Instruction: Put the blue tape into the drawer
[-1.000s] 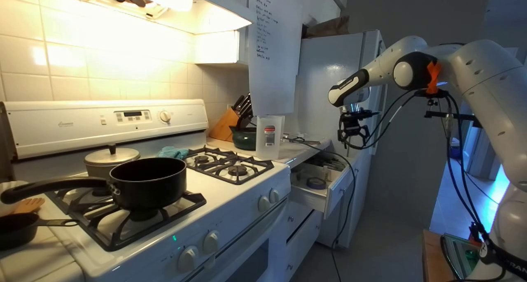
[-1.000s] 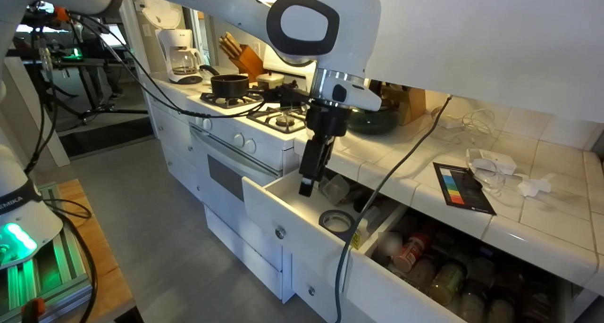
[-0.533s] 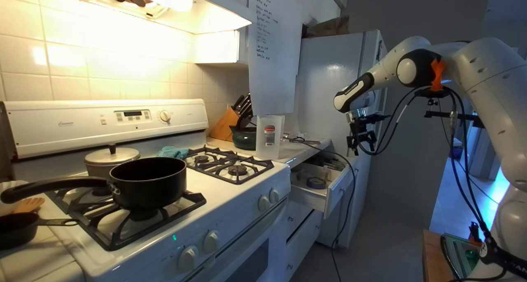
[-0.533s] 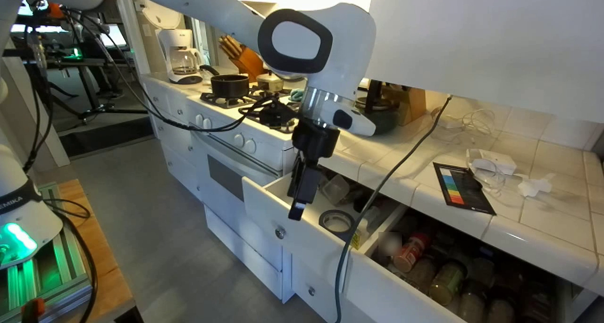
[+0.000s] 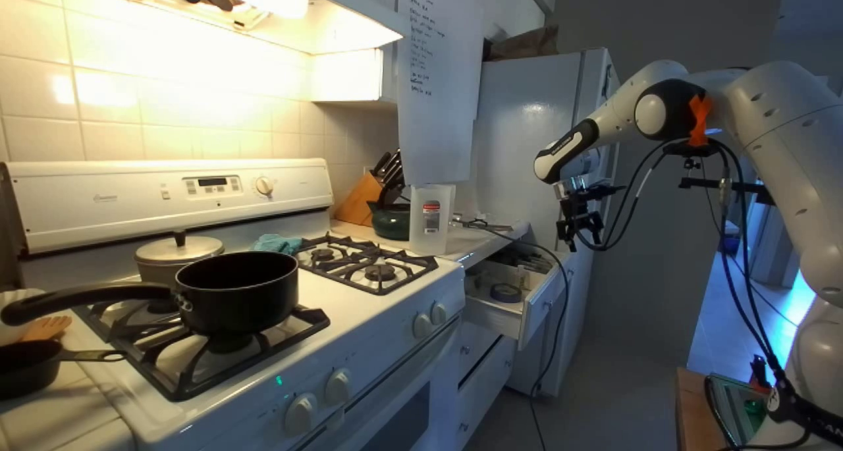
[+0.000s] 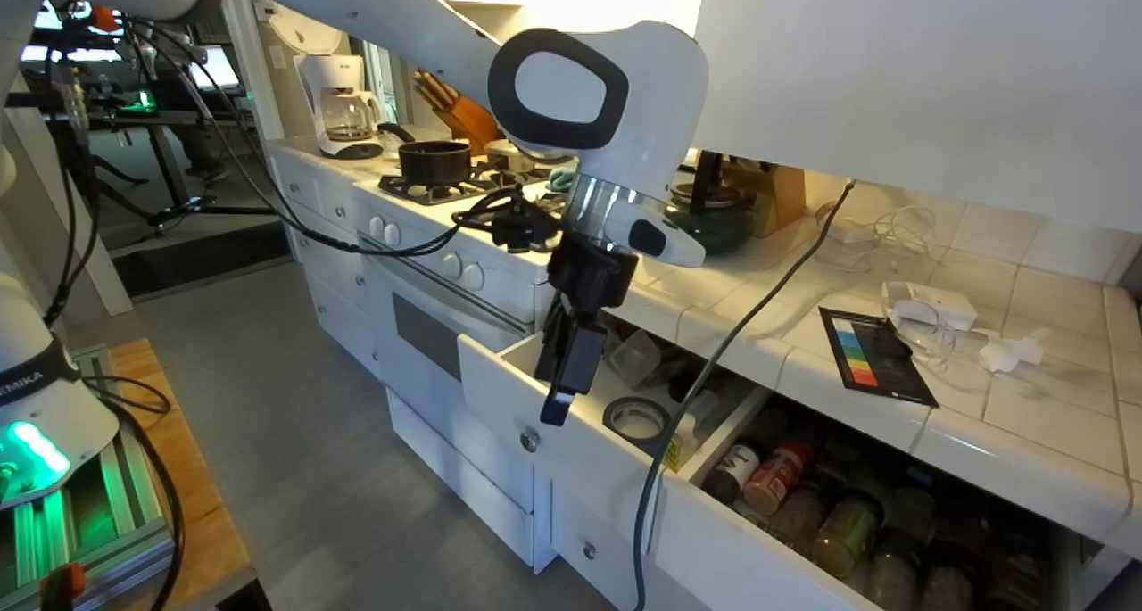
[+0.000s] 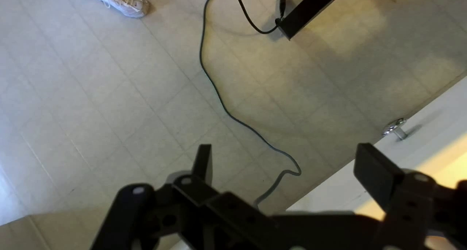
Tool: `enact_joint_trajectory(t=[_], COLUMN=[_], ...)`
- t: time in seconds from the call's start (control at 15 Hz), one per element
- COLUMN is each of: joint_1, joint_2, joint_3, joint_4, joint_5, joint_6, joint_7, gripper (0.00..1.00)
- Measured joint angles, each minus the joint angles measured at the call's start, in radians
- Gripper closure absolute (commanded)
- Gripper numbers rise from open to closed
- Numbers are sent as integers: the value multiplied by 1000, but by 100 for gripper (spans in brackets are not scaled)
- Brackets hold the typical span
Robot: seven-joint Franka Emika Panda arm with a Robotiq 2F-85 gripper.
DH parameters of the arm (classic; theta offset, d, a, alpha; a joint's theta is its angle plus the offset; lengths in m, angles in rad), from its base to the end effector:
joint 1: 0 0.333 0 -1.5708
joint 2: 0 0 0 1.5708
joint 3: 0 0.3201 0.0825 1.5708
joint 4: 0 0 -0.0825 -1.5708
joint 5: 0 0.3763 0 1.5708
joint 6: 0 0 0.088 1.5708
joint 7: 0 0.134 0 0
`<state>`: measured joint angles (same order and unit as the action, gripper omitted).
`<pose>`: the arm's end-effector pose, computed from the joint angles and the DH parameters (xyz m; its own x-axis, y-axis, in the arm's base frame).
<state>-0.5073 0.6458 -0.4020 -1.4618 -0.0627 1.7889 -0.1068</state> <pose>0.4359 -0.5066 0.2920 0.6769 -0.6719 -0.3007 -0.6205 -0.7406 0.2579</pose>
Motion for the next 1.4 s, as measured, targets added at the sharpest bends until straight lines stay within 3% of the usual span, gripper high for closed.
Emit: enact_joint_trajectory(t=[0.2,0.4,1.0,1.2,1.4], joint_1=[-1,1,9,-33,-125], joint_2=[0,-5,-52,-103,-151], joint_3=[3,6,23,86,195], joint_4=[-8,-95,-473,-567,-627], joint_5=[-2,-36,-153,-140,-87], joint_6=[14,133,794,902,939], joint_7=[0,-22,-154,-269,-449], gripper=[0,0,0,0,0])
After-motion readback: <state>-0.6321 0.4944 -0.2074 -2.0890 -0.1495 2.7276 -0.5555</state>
